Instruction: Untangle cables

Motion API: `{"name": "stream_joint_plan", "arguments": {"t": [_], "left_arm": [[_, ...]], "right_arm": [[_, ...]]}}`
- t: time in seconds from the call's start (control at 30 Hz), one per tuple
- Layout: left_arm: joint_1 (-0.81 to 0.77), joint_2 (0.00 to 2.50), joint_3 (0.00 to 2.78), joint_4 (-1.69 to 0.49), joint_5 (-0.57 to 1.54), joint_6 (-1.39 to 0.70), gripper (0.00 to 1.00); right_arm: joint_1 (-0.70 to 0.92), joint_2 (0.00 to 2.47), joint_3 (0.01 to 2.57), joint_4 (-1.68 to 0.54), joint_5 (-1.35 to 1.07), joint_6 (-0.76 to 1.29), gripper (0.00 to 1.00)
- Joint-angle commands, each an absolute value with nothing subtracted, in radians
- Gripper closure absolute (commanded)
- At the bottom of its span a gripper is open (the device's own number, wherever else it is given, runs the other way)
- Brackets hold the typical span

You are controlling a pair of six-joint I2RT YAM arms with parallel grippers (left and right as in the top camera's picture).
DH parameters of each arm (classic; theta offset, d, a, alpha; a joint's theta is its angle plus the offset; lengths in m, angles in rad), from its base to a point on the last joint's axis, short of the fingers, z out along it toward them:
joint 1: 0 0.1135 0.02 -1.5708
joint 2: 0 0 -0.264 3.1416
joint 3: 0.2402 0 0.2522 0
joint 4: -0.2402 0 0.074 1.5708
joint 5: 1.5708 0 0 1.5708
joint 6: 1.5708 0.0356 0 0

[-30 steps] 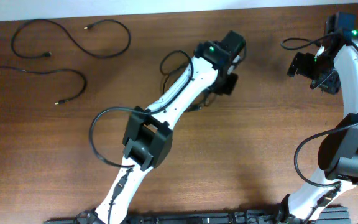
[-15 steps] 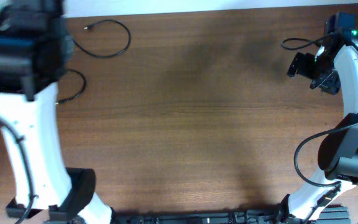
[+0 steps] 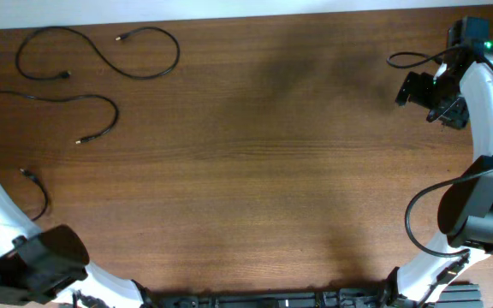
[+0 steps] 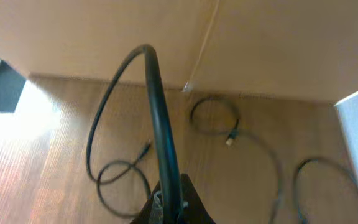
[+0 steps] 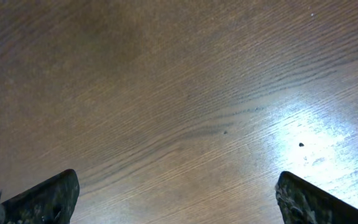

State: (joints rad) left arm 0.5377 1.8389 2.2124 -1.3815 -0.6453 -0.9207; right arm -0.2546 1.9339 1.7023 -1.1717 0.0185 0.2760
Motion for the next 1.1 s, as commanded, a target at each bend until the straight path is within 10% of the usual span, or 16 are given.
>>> {"name": "stream_joint_plan", "arguments": {"t": [0.0, 0.67, 0.7, 0.77, 0.8, 1.07], "left_arm": [[0.561, 1.836, 2.097, -1.375, -0.613, -0.926, 1.00], [0.625, 1.848, 1.213, -0.925, -0.425, -0.928, 0.87], [0.625, 1.848, 1.189, -0.897, -0.398, -0.927, 0.84], [0.625, 1.848, 1.172, -0.868, -0.389, -0.926, 0.09], [0.625, 1.848, 1.172, -0.868, -0.388, -0.916, 0.02], [0.609, 1.504, 1.444, -0.917, -0.156, -0.791, 0.01]], "right_arm": [[-0.250, 1.921, 1.700, -1.171, 0.031, 0.271, 0.02], [-0.250, 1.921, 1.700, -1.171, 0.031, 0.271, 0.01], [-0.250, 1.921, 1.700, -1.171, 0.031, 0.271, 0.01], [-0.250, 1.921, 1.700, -1.171, 0.031, 0.271, 0.01], [-0.250, 1.921, 1.700, -1.171, 0.031, 0.271, 0.01], [-0.250, 1.921, 1.700, -1.171, 0.031, 0.271, 0.01]]}}
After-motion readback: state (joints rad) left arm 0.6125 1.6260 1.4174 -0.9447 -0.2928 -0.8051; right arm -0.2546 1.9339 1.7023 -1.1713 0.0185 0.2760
